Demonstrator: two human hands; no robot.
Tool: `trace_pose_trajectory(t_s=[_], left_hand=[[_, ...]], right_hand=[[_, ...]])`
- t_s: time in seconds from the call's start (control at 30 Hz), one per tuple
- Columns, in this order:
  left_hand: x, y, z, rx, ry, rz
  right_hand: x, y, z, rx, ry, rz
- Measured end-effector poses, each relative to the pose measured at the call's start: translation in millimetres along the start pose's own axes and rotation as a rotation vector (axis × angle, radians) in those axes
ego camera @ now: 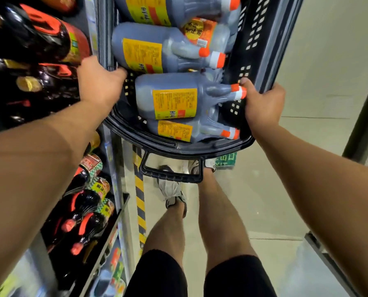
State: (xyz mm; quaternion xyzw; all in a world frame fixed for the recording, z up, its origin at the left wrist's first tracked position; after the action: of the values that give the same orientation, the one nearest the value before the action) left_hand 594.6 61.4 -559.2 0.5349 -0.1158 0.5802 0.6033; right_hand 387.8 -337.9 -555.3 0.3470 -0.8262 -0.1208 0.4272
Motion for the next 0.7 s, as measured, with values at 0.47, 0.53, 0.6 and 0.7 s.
trace_pose_trajectory(t_s=[0.47, 0.53, 0.6, 0.7], left_hand=[[-0.5, 94.2, -120.4, 0.021, -0.009, -0.027], [-2.6, 107.5, -135.0, 0.033, 0.006, -0.042], [-2.5, 119.3, -150.2, 0.053, 0.031, -0.047], [-3.6, 135.9, -166.9, 0.057, 0.039, -0.074]], right_hand=[[4.7, 118.5, 91.4, 0.02, 0.007, -0.001], [4.0, 131.4, 101.4, 0.022, 0.006, -0.023], [4.8, 143.8, 113.0, 0.014, 0.019, -0.032], [5.3, 158.3, 131.3, -0.01, 0.015, -0.041]])
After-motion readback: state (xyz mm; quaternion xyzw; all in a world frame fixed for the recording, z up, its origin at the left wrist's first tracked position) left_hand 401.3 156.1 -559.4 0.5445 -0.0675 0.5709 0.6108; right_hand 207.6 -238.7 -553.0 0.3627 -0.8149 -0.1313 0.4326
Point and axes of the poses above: each hand's wrist, its own y-axis away from the middle knuckle, its own x-axis out of the back of the hand, z = x × y, the point moved 10 cm from there along -y, towards the middle knuckle, and after that the axes turned 8 degrees about x, right-handed, at the moved point
